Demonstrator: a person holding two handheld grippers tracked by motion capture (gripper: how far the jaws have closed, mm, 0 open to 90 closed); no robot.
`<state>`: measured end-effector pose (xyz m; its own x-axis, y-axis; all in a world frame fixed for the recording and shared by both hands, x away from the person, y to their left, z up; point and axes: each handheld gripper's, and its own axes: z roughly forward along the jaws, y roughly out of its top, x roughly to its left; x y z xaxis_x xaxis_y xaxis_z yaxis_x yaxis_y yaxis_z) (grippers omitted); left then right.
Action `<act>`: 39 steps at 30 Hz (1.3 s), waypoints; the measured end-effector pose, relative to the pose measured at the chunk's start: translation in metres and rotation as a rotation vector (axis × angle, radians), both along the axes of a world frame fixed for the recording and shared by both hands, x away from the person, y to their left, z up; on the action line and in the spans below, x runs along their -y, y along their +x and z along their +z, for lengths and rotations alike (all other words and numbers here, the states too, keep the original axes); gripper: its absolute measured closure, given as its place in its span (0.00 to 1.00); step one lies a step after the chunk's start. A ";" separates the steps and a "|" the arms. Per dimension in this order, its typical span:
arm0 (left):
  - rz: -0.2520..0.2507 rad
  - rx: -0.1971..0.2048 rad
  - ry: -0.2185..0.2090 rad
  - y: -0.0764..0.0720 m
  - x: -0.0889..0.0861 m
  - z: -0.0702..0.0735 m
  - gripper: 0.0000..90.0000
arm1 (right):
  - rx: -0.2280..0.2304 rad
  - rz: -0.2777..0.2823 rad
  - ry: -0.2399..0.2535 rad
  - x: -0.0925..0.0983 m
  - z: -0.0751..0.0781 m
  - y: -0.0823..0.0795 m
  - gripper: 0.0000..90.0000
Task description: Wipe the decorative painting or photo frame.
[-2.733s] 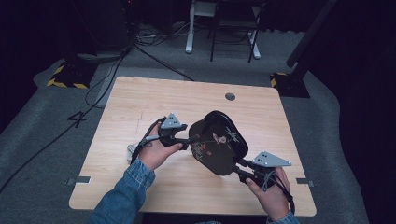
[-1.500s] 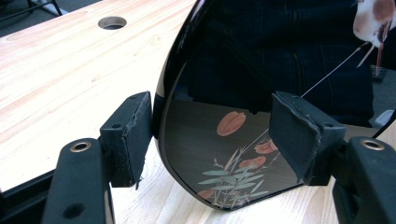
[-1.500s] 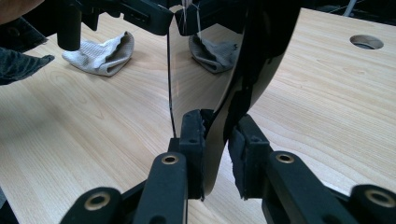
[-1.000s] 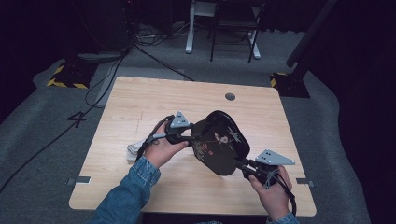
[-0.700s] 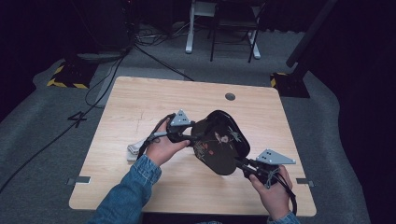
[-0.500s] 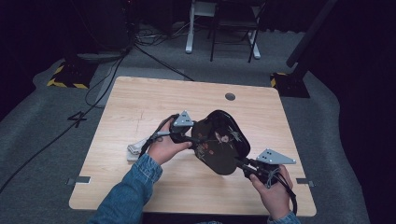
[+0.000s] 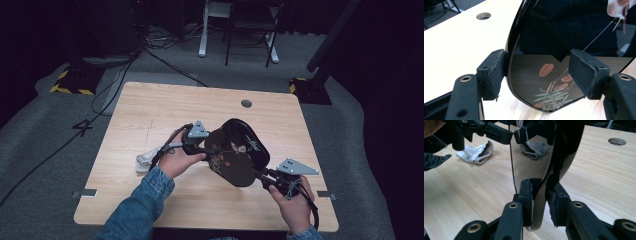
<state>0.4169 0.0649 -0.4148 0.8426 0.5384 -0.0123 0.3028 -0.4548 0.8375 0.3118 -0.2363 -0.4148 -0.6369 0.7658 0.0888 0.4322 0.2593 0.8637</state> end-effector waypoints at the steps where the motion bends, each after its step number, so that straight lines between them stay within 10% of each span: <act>1: 0.003 -0.003 0.002 -0.001 0.000 0.000 0.35 | -0.001 0.000 0.003 0.001 0.000 0.001 0.83; 39: 0.139 -0.036 0.031 -0.004 -0.013 0.004 0.60 | -0.005 -0.068 0.073 0.002 0.003 0.053 0.68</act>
